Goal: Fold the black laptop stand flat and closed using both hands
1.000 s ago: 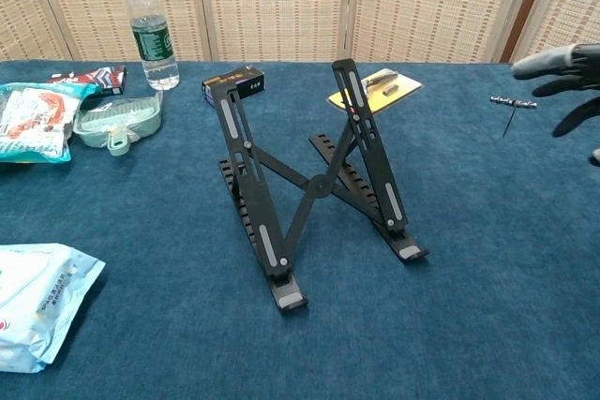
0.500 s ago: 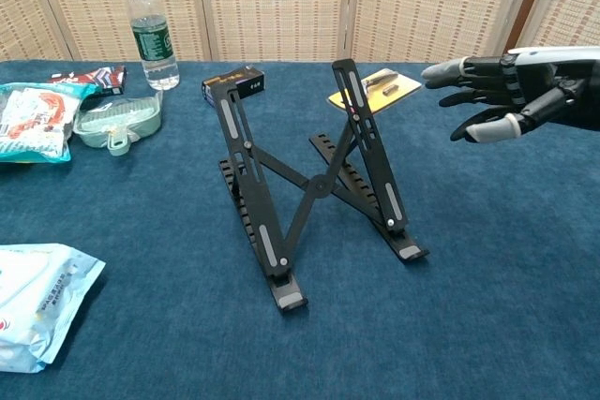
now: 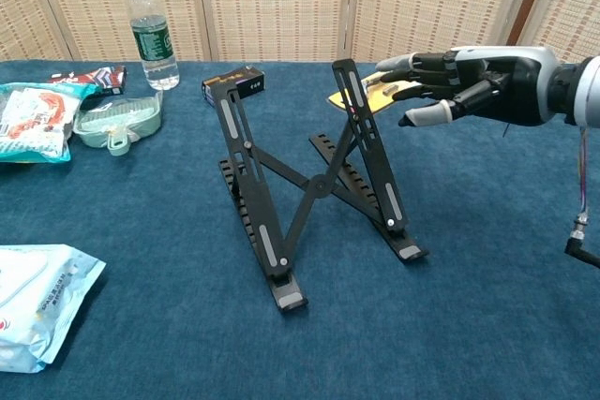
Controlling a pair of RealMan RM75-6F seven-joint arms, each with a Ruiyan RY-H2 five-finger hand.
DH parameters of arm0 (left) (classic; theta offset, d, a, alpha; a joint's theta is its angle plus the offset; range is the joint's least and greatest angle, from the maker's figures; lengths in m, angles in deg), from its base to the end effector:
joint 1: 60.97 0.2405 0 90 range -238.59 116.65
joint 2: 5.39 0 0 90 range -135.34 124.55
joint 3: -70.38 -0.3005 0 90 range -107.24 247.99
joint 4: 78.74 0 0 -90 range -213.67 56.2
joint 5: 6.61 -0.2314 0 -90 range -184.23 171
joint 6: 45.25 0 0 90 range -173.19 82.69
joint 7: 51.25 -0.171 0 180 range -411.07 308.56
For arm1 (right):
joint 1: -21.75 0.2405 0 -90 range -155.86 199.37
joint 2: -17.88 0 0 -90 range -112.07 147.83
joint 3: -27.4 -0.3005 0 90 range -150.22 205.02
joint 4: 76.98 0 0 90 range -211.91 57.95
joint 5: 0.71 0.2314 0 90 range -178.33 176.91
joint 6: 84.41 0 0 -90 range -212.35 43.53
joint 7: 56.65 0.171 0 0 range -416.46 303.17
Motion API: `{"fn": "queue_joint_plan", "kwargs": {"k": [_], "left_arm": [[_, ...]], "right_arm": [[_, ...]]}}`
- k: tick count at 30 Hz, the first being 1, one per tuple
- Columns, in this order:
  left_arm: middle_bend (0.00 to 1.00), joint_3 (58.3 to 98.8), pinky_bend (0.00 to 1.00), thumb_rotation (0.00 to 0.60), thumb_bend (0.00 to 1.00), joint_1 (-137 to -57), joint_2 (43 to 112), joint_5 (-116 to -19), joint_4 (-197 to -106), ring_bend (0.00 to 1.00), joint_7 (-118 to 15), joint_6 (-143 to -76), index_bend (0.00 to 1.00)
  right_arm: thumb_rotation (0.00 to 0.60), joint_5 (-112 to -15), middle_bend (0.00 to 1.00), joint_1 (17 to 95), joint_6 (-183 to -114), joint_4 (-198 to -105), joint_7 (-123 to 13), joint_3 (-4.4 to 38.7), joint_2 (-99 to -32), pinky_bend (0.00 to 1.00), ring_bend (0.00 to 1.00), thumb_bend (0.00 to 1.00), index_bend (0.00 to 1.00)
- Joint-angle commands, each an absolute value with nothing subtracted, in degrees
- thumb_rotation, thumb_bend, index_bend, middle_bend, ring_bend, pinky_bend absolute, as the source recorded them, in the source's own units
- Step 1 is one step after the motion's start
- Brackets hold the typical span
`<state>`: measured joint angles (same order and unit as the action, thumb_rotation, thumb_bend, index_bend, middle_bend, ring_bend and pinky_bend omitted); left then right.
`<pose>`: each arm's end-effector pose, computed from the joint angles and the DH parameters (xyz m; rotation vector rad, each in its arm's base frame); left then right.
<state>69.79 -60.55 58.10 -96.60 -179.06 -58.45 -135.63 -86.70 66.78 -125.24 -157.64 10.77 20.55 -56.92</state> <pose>-0.3351 0.1662 0.1519 -1.3717 -0.9113 -0.8947 -0.2047 -0.4214 0.0096 1.5499 -2.0839 1.2691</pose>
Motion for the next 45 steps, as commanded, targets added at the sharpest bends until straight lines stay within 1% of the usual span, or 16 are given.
{"fn": "queue_joint_plan", "kwargs": {"k": [1, 8, 11, 15, 20, 27, 35, 45], "left_arm": [[0.16, 69.79, 0.02, 0.6, 0.13, -60.54, 58.04, -96.58, -179.12, 0.12, -58.45, -135.57, 0.15], [0.16, 69.88, 0.02, 0.6, 0.13, -60.59, 58.01, -96.49, -179.4, 0.12, -58.76, -135.41, 0.15], [0.16, 69.86, 0.02, 0.6, 0.13, -60.53, 57.96, -96.46, -179.48, 0.12, -58.85, -135.42, 0.15], [0.17, 69.84, 0.02, 0.6, 0.13, -60.31, 57.89, -96.25, -179.46, 0.12, -58.85, -135.56, 0.15], [0.16, 69.87, 0.02, 0.6, 0.13, -60.32, 57.83, -96.23, -179.5, 0.12, -58.87, -135.48, 0.15], [0.16, 69.82, 0.02, 0.6, 0.13, -60.66, 57.92, -96.31, -179.72, 0.12, -59.66, -134.75, 0.15], [0.17, 69.88, 0.02, 0.6, 0.13, -61.42, 58.41, -96.2, -179.85, 0.12, -60.95, -133.4, 0.15], [0.16, 70.25, 0.02, 0.6, 0.13, -62.6, 59.04, -95.6, -179.66, 0.12, -61.7, -131.67, 0.15]], "right_arm": [[0.6, -86.36, 0.0, 67.72, -124.69, -156.59, 11.5, 20.08, -58.1, 0.17, 0.0, 0.12, 0.0], [0.6, -86.33, 0.01, 69.64, -123.43, -154.74, 15.62, 19.54, -60.22, 0.17, 0.0, 0.12, 0.0], [0.6, -87.02, 0.05, 69.71, -124.11, -154.15, 18.19, 19.82, -60.71, 0.17, 0.0, 0.13, 0.0], [0.6, -89.58, 0.09, 69.07, -126.87, -154.1, 22.71, 21.06, -60.34, 0.17, 0.04, 0.13, 0.0], [0.6, -94.73, 0.1, 68.3, -132.14, -153.89, 28.6, 23.9, -58.87, 0.17, 0.05, 0.14, 0.0], [0.6, -100.82, 0.11, 65.81, -142.58, -154.19, 32.92, 28.46, -55.54, 0.17, 0.06, 0.14, 0.0], [0.6, -106.37, 0.11, 62.98, -151.18, -157.47, 30.11, 33.68, -50.98, 0.17, 0.06, 0.14, 0.0], [0.6, -109.6, 0.11, 59.65, -158.18, -161.27, 25.34, 38.21, -47.34, 0.17, 0.06, 0.14, 0.0]]}}
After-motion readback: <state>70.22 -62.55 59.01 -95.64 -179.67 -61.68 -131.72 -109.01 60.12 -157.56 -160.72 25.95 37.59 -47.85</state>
